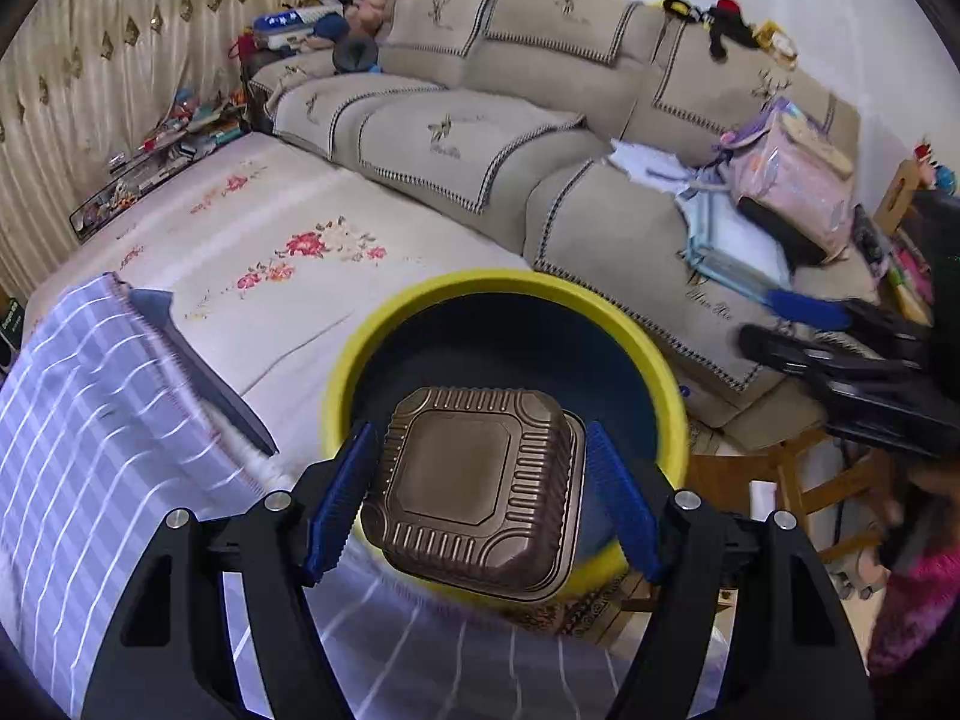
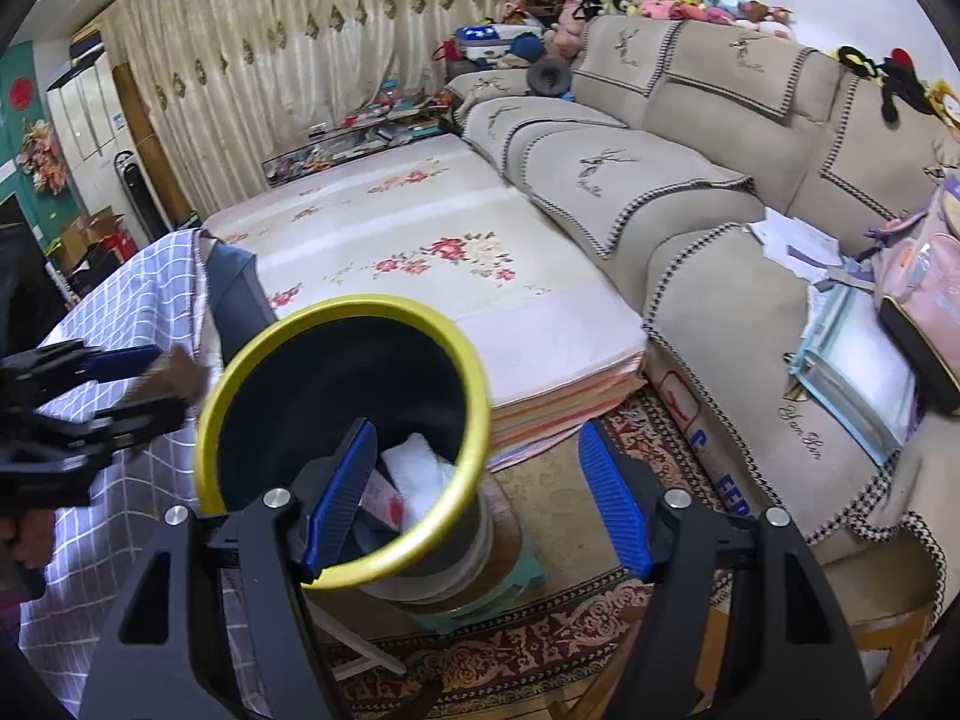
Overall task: Collect trash
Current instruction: 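Carry the container over the bin and open the left tool, then grasp the red snack packet with the right tool and lift it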
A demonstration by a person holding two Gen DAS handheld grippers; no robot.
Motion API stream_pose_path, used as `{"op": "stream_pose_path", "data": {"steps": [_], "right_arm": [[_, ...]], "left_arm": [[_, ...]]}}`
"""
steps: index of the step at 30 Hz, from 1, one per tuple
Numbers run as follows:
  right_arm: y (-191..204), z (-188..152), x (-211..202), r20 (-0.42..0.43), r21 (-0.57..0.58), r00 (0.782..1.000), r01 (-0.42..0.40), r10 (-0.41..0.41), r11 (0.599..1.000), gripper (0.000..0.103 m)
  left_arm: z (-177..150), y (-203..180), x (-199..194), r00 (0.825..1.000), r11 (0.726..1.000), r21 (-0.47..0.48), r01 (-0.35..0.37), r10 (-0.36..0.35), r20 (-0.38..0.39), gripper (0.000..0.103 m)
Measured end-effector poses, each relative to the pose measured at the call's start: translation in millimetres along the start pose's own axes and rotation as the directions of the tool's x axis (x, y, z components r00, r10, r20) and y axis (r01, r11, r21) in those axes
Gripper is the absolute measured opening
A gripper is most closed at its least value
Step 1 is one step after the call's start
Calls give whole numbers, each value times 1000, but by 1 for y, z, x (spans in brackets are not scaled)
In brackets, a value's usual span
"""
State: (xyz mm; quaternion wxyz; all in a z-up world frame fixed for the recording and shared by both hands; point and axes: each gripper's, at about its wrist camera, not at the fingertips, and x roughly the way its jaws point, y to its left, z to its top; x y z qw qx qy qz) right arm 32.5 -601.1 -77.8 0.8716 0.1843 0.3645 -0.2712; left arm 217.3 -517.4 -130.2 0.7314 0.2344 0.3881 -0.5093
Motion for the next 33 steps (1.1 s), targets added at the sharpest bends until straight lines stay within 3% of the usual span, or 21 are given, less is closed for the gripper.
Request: {"op": "stream_pose_path", "data": {"steps": [3, 5, 7, 10, 15, 20, 24, 27, 32, 33], "right_arm": [[-12, -2, -5, 2, 19, 1000, 23, -23, 1000, 68], [-18, -3, -7, 1, 28, 999, 34, -34, 999, 69], [-22, -4, -7, -3, 34, 999, 36, -36, 999, 69], [-22, -5, -6, -6, 35, 1000, 28, -28, 999, 69], [-9, -9, -4, -14, 14, 1000, -4, 4, 1000, 69], [9, -11, -1, -26, -17, 999, -30, 30, 999, 69], [29, -12, 2, -35, -49, 998, -57, 55, 997, 69], [56, -12, 4, -47, -98, 995, -95, 91, 991, 69], [113, -14, 8, -81, -181, 980, -191, 179, 965, 69], [128, -15, 8, -90, -204, 974, -220, 206, 954, 69]], "left_arm": [[7, -1, 26, 1000, 1000, -3, -12, 12, -29, 73], [12, -1, 39, 999, 1000, -19, -10, 9, -44, 82], [16, 0, 44, 999, 999, -40, -12, 11, -34, 90], [17, 4, 40, 1000, 997, -75, -8, 7, -20, 91], [6, 15, -5, 997, 991, -128, -48, 55, 48, 92], [-34, 35, -87, 980, 968, -232, -99, 135, 143, 95], [-84, 55, -150, 957, 929, -347, -126, 206, 203, 95], [-130, 71, -196, 931, 884, -438, -163, 285, 228, 96], [-210, 91, -270, 846, 761, -574, -303, 492, 205, 97], [-229, 95, -285, 825, 725, -602, -335, 534, 184, 97]]}}
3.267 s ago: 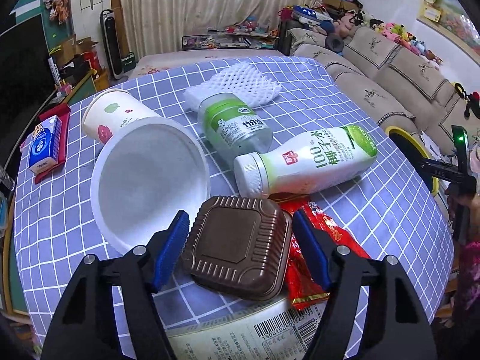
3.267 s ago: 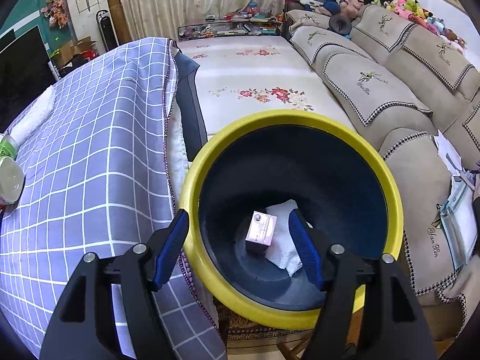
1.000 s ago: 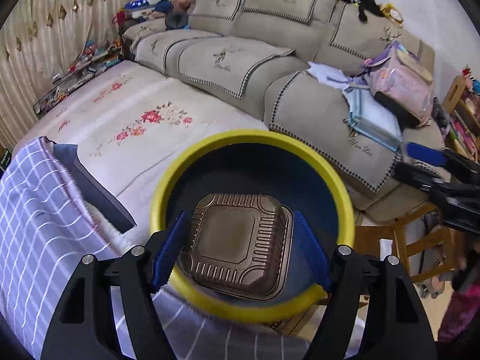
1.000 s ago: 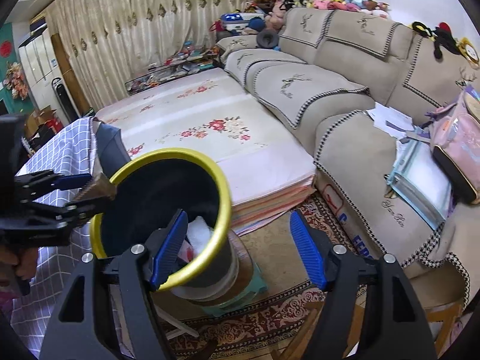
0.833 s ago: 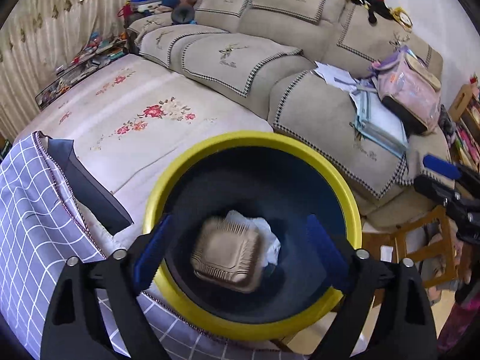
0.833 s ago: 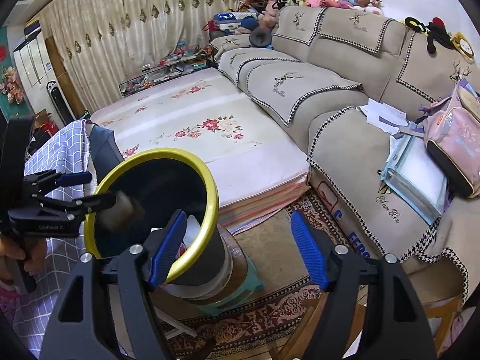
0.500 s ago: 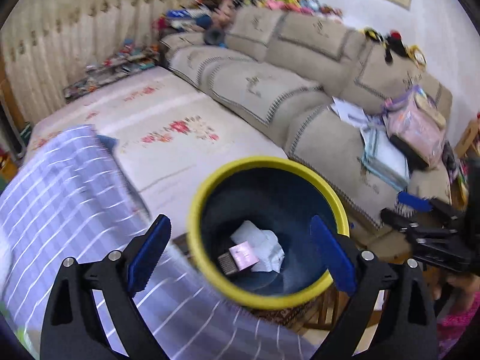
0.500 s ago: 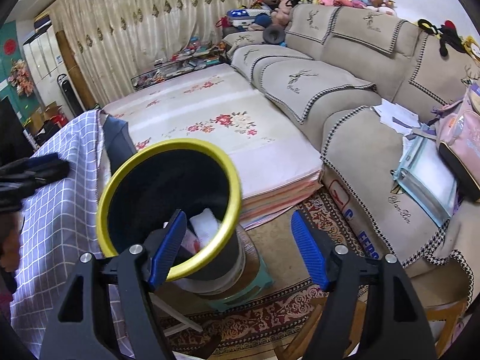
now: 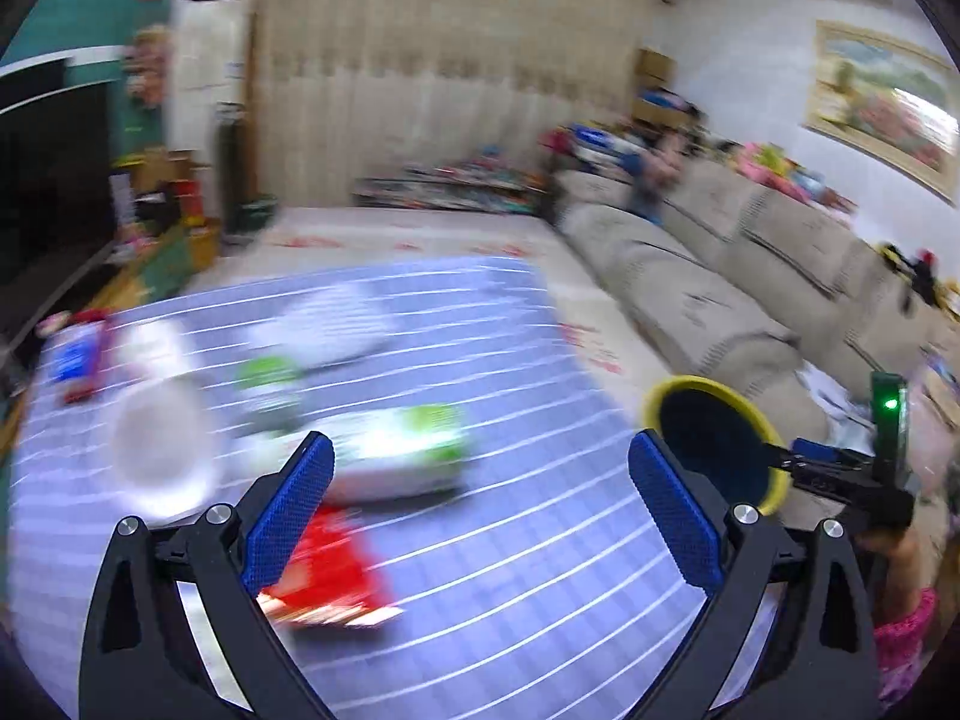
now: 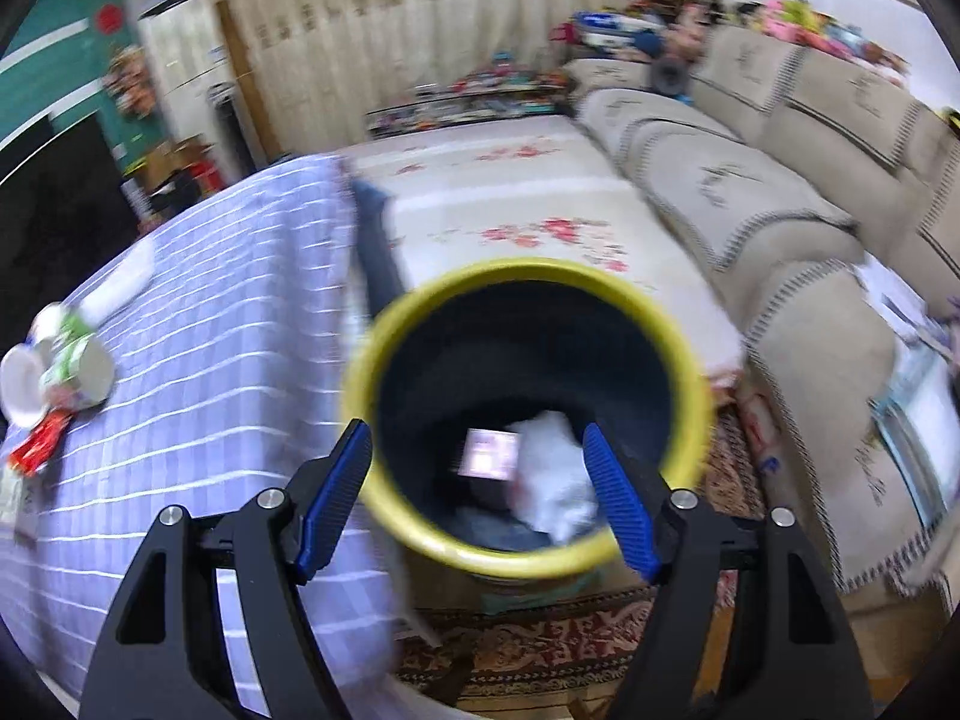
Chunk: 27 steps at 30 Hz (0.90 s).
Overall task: Collect trash
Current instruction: 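Grasp the red snack packet with the right tool and lift it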
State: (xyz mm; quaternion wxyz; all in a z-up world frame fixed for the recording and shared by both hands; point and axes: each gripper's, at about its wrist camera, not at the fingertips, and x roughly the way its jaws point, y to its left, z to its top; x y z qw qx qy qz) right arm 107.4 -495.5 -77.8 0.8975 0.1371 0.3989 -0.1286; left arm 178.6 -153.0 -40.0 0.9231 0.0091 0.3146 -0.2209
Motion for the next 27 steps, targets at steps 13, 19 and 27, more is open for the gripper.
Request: {"op": "stream_pose_path", "data": {"steps": [13, 19, 27], "right_arm": [[209, -5, -1, -77, -285, 945, -327, 319, 901, 69], [283, -33, -28, -101, -424, 906, -413, 411, 806, 70], [332, -59, -21, -152, -535, 914, -397, 377, 746, 69]], "left_arm": [[-62, 131, -103, 965, 951, -183, -249, 260, 40, 98], [-77, 156, -119, 961, 941, -223, -256, 272, 41, 98], [-98, 169, -123, 964, 931, -272, -243, 262, 36, 98]]}}
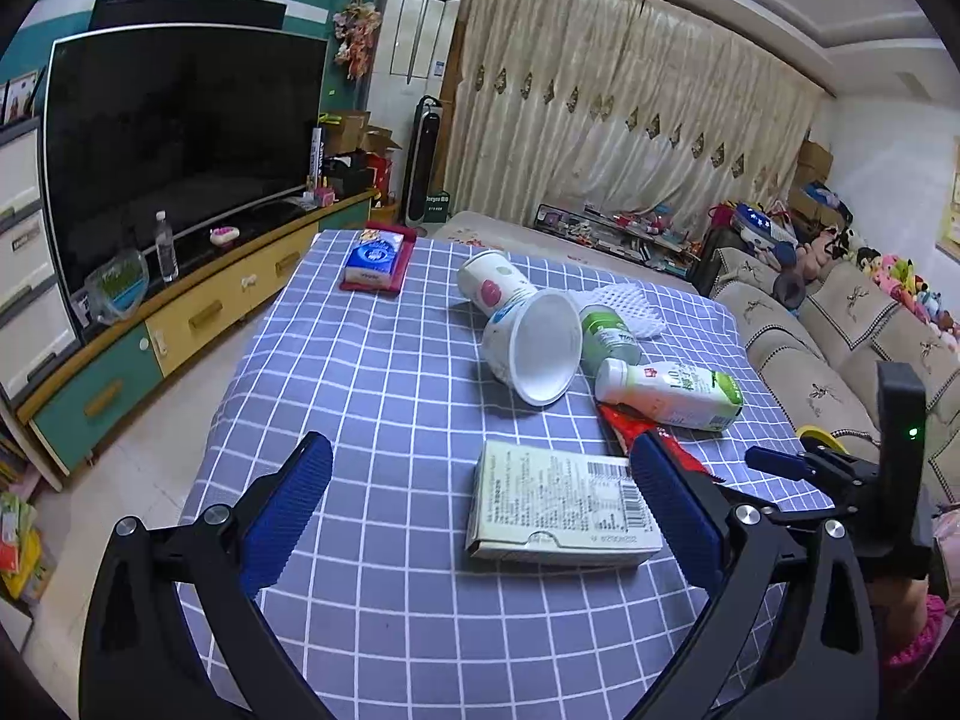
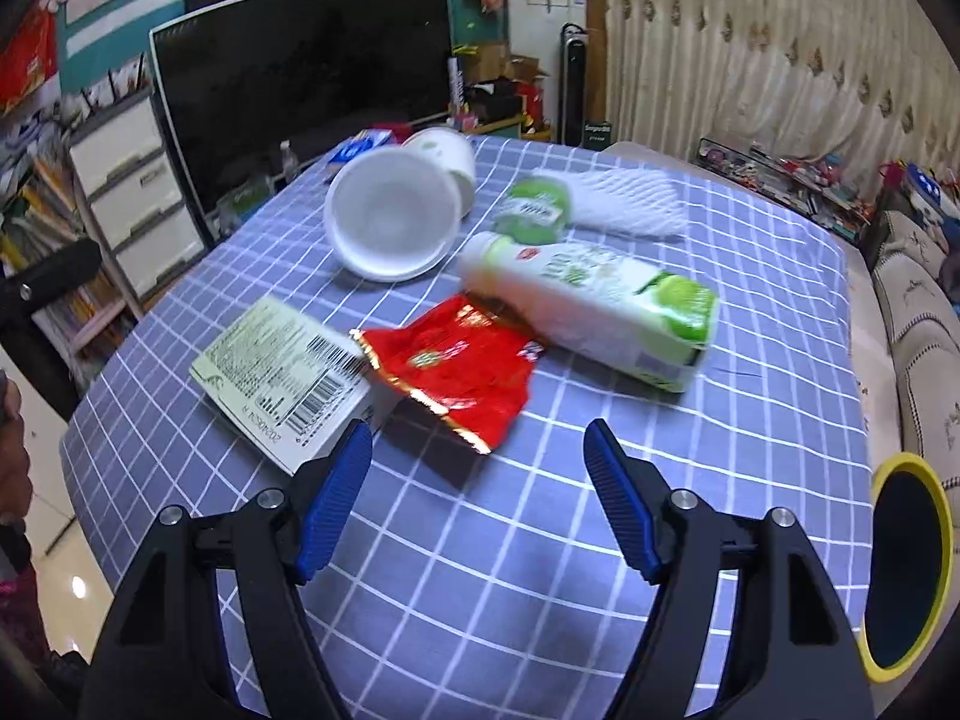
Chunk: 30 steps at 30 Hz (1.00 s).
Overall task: Collect trash
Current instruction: 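Grasp the red snack packet with the right tool and lift it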
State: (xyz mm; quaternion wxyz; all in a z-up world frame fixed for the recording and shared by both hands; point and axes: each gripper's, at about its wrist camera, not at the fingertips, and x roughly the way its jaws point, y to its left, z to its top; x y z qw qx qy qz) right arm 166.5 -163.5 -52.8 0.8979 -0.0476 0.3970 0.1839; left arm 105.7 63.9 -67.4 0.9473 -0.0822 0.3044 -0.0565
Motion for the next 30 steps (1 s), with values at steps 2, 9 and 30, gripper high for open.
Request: {"op": "stream_pose_path", "data": {"steps": [2, 9, 30], "right_arm": [[3, 1, 7, 1, -19, 1000, 12, -12, 1000, 69], [7, 13, 32, -6, -96, 998, 56, -57, 994, 57], [-8, 6, -34, 78, -22, 993, -83, 84, 996, 5]], "left_arm": [[-2, 2, 2, 1000, 1000, -6, -2, 2, -7, 98], [-8, 6, 5, 1000, 1000, -25, -5, 5, -15, 98], [-13, 1, 13, 999, 999, -38, 12, -13, -31, 98]]}}
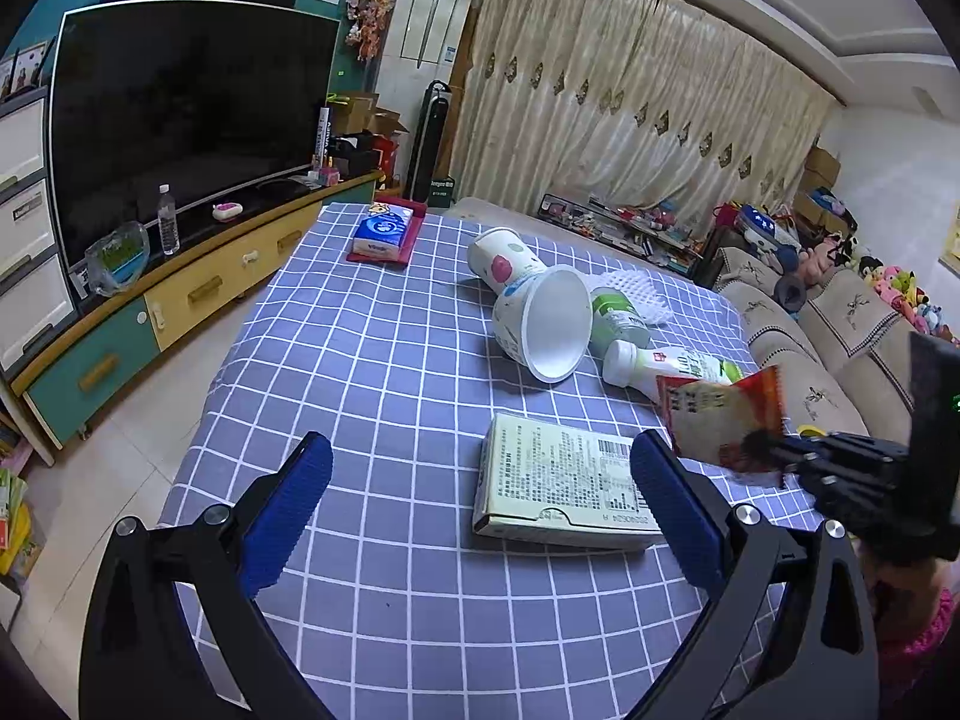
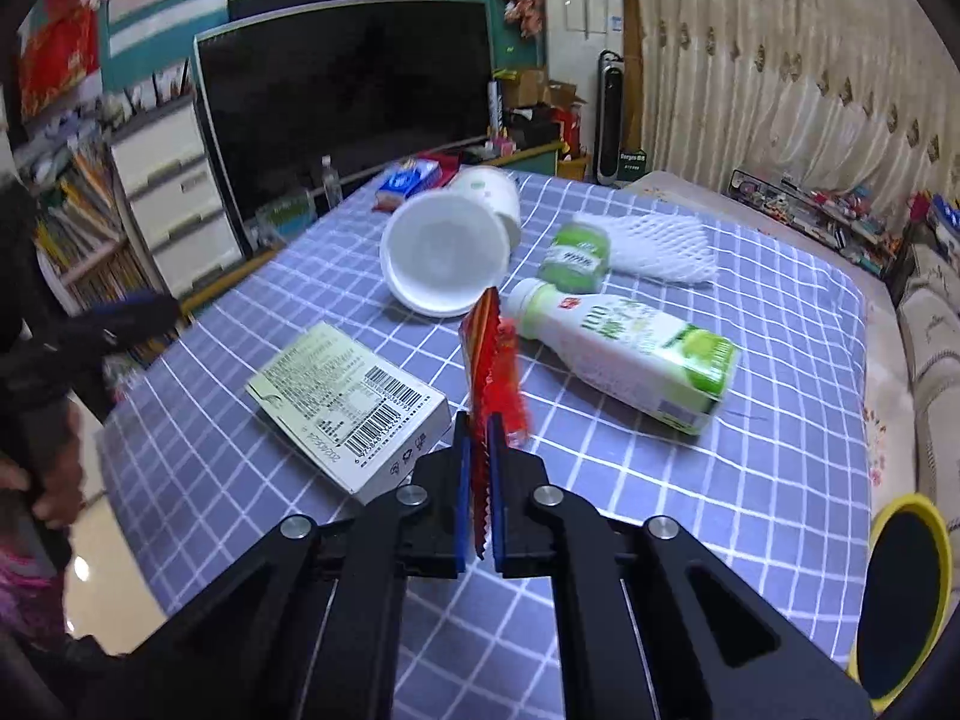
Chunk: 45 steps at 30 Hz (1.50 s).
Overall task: Collect trash
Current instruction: 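Grasp the red snack packet with the right tool and lift it, then carry the red packet over the bin and open the right tool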
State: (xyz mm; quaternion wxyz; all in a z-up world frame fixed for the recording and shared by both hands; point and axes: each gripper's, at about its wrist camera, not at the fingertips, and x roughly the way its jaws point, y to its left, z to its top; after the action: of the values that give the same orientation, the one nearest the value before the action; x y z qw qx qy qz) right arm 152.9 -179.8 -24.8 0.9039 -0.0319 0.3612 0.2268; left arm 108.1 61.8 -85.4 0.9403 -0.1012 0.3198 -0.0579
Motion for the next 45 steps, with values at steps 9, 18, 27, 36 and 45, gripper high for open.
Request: {"op": "stream_pose_path", "data": {"steps": [9, 18, 27, 36, 45], "right_arm": [[-93, -36, -82, 87, 246, 975, 179, -206, 953, 5], [-218, -98, -124, -38, 481, 866, 453, -498, 751, 6], [-294, -149, -93, -205, 551, 833, 532, -513, 643, 7], [-305, -155, -86, -221, 575, 795, 574, -565, 583, 56], [-280, -144, -88, -168, 576, 830, 521, -533, 630, 58]], "left_arm": [[-1, -16, 8, 1000, 1000, 29, 10, -10, -16, 98], [2, -38, 17, 999, 998, 59, 20, -18, -26, 98], [5, -51, 28, 999, 998, 66, 14, -11, -52, 98], [3, -60, 42, 997, 996, 84, 18, -11, -80, 98], [-2, -62, 53, 995, 994, 104, 11, -1, -102, 98]]}}
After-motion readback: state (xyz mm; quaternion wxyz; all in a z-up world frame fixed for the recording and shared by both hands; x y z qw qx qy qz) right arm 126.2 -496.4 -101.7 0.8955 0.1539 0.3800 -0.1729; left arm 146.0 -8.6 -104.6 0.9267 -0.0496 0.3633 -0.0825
